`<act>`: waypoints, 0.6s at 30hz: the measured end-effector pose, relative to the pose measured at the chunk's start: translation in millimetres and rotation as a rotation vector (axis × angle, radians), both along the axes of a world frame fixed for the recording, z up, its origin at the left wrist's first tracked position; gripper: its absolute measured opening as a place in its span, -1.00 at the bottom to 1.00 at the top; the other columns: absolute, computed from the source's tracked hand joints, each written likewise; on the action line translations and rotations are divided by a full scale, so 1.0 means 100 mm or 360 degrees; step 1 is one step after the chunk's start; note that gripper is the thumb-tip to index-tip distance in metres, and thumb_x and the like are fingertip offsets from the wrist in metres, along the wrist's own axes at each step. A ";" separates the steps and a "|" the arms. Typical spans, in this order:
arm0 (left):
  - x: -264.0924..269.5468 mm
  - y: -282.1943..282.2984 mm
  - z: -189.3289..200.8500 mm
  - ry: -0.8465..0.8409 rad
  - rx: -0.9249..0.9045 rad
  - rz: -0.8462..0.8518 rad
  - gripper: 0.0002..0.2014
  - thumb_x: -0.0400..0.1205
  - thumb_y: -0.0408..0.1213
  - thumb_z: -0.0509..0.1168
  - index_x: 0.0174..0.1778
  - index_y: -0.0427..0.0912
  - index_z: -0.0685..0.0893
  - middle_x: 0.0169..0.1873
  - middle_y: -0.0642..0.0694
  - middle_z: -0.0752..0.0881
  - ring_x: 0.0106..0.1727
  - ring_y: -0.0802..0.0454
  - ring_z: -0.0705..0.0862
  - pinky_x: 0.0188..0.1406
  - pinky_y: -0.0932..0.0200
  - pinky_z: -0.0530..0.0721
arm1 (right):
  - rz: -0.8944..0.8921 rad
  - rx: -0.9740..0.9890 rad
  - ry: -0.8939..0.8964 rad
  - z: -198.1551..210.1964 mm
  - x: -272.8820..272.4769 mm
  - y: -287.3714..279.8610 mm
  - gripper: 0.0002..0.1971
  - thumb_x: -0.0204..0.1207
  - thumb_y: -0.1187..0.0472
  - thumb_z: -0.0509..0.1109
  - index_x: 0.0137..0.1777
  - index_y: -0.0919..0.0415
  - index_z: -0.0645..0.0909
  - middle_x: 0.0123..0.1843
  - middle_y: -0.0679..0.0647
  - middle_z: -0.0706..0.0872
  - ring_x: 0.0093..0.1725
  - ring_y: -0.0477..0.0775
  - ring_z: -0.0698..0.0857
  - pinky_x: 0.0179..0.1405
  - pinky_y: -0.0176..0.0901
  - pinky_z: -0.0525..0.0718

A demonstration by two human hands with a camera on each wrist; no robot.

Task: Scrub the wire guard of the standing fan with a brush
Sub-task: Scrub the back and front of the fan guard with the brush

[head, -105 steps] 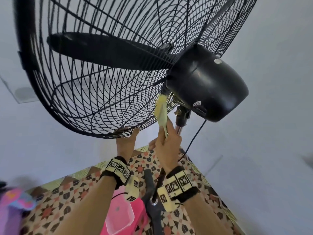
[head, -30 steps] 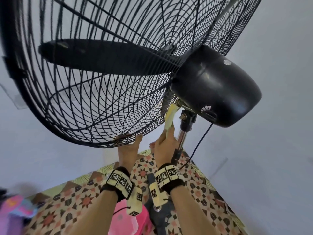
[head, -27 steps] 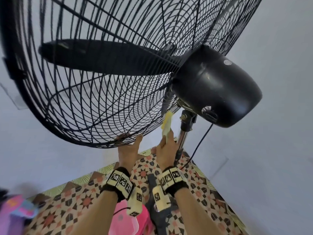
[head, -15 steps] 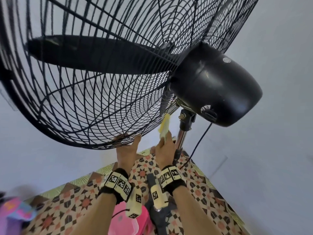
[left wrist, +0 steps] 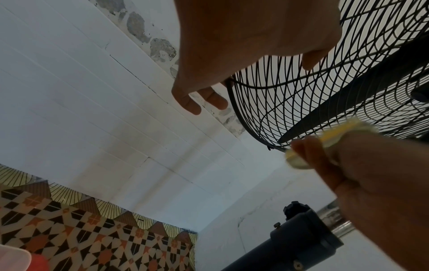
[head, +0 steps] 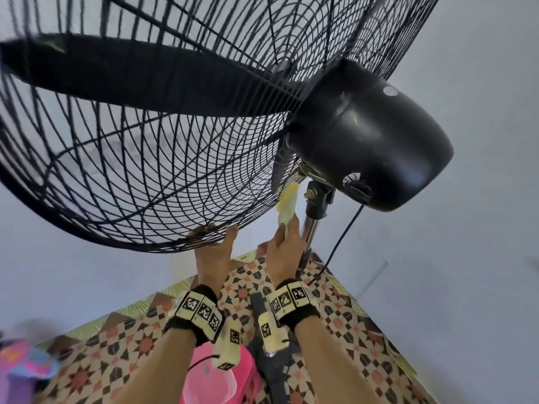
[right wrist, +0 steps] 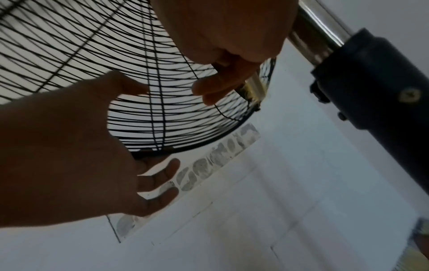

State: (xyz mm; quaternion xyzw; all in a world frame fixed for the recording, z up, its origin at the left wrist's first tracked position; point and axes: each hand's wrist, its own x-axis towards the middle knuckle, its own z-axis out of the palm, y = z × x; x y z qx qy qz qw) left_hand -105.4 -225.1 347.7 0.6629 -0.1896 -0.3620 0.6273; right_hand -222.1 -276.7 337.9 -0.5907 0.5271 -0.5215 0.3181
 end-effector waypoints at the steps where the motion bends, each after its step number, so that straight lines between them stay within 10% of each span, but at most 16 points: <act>1: 0.01 -0.02 -0.02 0.0029 0.0006 0.0001 -0.49 0.60 -0.01 0.57 0.31 0.02 0.45 0.23 0.04 0.58 0.33 -0.08 0.57 0.26 -0.17 0.69 | -0.0026 -0.0064 -0.0021 0.03 0.00 0.01 -0.58 0.79 0.31 0.16 0.62 0.12 0.33 -0.15 0.20 0.76 -0.48 -0.18 0.78 -0.48 -0.24 0.79; 6: 0.14 -0.13 -0.04 -0.0106 -0.0015 0.0045 -0.33 0.54 0.05 0.61 0.47 -0.02 0.46 0.36 0.00 0.61 0.44 -0.12 0.57 0.52 -0.12 0.52 | 0.0045 0.0129 0.0257 -0.14 0.06 -0.06 -0.63 0.80 0.30 0.17 0.57 0.20 0.39 -0.20 0.13 0.79 -0.47 -0.17 0.77 -0.62 -0.47 0.59; 10: 0.11 -0.24 -0.11 -0.0065 -0.0034 0.0064 -0.08 0.49 0.05 0.66 0.64 -0.06 0.28 0.51 -0.05 0.53 0.52 -0.12 0.52 0.62 -0.20 0.44 | 0.0054 0.0140 0.0114 -0.22 -0.01 -0.01 -0.71 0.75 0.40 0.24 0.44 0.33 0.45 -0.34 -0.11 0.62 -0.43 -0.19 0.78 -0.38 -0.18 0.82; 18: 0.03 -0.50 -0.13 0.0032 -0.0068 -0.0031 -0.31 0.50 -0.10 0.68 0.47 -0.05 0.48 0.37 0.02 0.68 0.40 -0.04 0.62 0.49 -0.03 0.47 | 0.0041 0.0088 0.0153 -0.28 0.11 -0.18 -0.81 0.81 0.32 0.12 0.37 0.26 0.40 -0.36 -0.02 0.58 -0.50 -0.08 0.71 -0.61 -0.52 0.48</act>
